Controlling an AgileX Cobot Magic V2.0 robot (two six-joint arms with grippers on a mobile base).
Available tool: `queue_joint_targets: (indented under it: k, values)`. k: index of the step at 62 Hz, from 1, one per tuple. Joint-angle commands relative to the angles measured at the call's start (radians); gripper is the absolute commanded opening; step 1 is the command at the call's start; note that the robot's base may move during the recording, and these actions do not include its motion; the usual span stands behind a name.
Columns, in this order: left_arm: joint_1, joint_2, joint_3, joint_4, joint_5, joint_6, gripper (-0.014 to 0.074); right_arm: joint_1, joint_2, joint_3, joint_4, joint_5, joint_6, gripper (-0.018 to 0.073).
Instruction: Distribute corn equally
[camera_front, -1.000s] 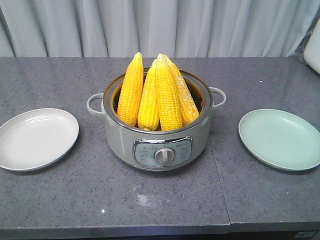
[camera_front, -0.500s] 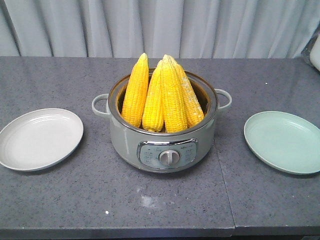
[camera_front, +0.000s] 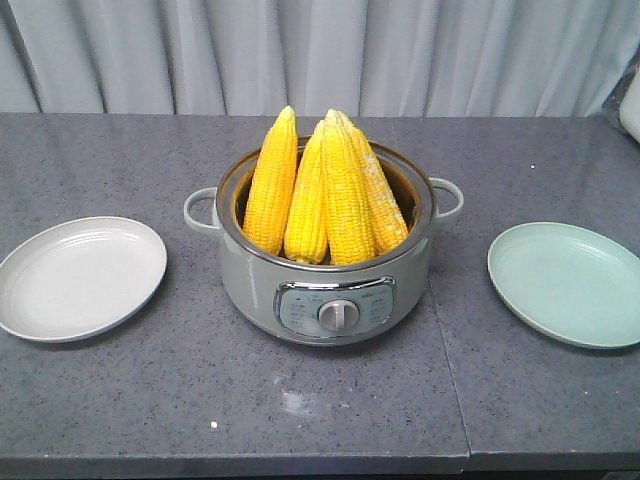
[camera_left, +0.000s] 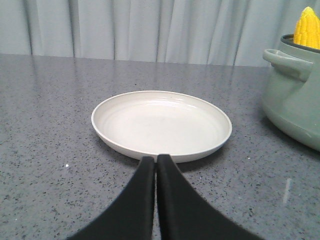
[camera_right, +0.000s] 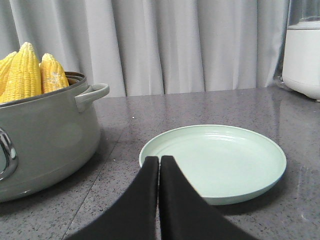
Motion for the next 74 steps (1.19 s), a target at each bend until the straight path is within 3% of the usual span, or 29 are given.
queue_joint_targets:
  k: [1,74]
  values:
    - [-0.003,-0.004,-0.028,-0.01,-0.07,0.002,-0.0006,-0.007,-0.007,0.018,-0.004,-0.073,-0.012,-0.0005]
    - [-0.003,-0.004,-0.028,-0.01,-0.07,0.002,-0.0006,-0.007,-0.007,0.018,-0.004,-0.073,-0.012,-0.0005]
